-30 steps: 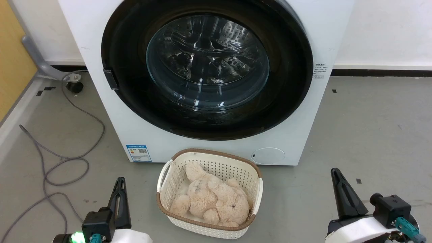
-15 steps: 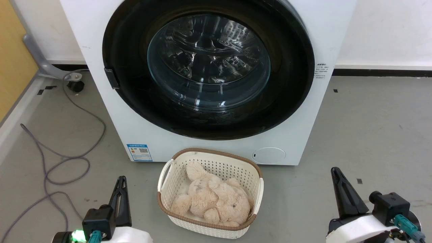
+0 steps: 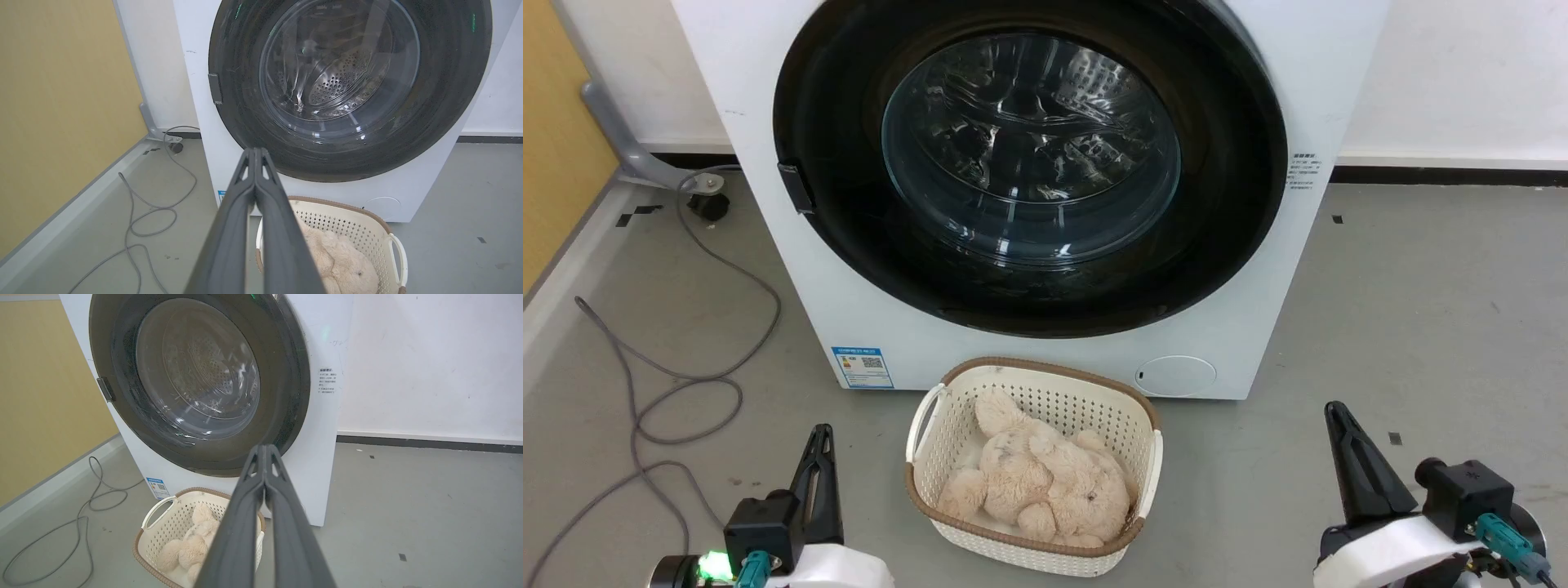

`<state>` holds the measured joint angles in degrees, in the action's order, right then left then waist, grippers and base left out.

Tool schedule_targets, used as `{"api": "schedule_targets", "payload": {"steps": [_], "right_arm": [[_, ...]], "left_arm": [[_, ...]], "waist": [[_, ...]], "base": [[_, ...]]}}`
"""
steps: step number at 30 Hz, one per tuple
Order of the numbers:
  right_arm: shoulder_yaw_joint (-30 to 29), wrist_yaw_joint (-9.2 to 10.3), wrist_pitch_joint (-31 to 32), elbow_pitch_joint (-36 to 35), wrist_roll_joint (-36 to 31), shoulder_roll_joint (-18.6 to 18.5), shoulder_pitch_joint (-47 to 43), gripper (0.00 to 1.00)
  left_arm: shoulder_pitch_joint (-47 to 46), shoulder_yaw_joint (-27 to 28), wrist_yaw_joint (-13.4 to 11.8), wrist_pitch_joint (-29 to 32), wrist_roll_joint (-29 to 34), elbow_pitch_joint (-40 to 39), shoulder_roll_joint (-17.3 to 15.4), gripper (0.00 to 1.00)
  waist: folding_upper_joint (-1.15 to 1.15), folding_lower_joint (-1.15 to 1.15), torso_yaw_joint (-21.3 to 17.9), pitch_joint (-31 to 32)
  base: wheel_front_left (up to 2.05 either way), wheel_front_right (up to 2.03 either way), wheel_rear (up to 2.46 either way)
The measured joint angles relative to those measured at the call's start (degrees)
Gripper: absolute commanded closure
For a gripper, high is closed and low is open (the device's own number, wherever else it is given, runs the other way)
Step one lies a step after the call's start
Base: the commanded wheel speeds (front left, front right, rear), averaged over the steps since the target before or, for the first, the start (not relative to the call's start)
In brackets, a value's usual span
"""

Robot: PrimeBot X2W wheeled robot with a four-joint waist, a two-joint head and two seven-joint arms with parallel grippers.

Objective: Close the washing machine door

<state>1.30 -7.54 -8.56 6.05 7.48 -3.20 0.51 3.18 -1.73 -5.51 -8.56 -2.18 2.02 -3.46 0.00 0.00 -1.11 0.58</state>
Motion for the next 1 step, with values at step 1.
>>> {"api": "schedule_targets", "payload": {"steps": [1], "right_arm": [[0.0,0.0,0.1,-0.1,-0.1,0.0,0.0,1.0]], "left_arm": [[0.0,0.0,0.1,0.1,0.1,0.0,0.0,1.0]], "waist": [[0.0,0.0,0.0,0.0]], "base": [[0.0,0.0,0.0]]}}
